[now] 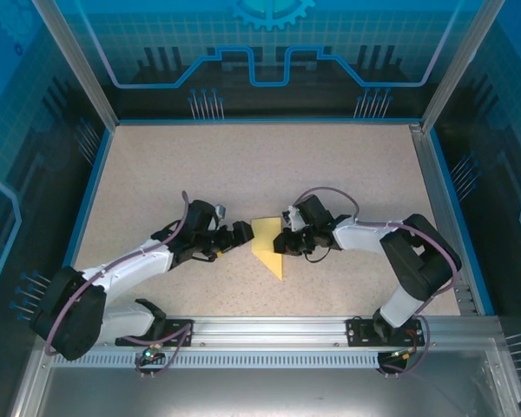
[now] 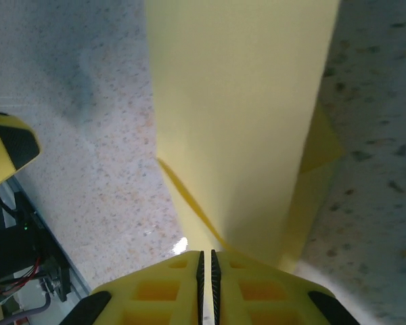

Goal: Fold a paper plane with a square sheet of paper (pick it up from the middle)
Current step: Fold the wing for the fifth time at the center of the table.

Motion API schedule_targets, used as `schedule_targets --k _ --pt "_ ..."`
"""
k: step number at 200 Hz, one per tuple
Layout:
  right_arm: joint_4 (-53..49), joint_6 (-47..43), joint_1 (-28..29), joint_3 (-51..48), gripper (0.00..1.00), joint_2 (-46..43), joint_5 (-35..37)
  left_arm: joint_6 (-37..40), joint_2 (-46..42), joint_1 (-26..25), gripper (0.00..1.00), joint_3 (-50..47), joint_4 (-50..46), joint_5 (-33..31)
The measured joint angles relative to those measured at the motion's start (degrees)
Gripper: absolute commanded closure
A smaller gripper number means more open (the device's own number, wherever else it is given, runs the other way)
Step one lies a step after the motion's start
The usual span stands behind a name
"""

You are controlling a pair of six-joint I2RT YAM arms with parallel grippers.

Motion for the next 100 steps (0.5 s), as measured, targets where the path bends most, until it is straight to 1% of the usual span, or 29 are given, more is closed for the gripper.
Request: schedule_targets --k 34,73,100 --pt "4.3 0.0 -3.3 -3.8 0.87 2.3 -3.1 0.0 3.4 -1.8 0.02 1.1 0.6 0.6" --pt "8.7 0.1 -4.8 -6.0 0.87 2.5 -5.8 -1.0 8.2 -3.3 0.06 3.9 1.8 0.7" --pt "11.0 0.2 -5.3 -7.1 0.86 2.5 -6.9 -2.4 12.3 -4.3 0.15 5.9 3.4 1.0"
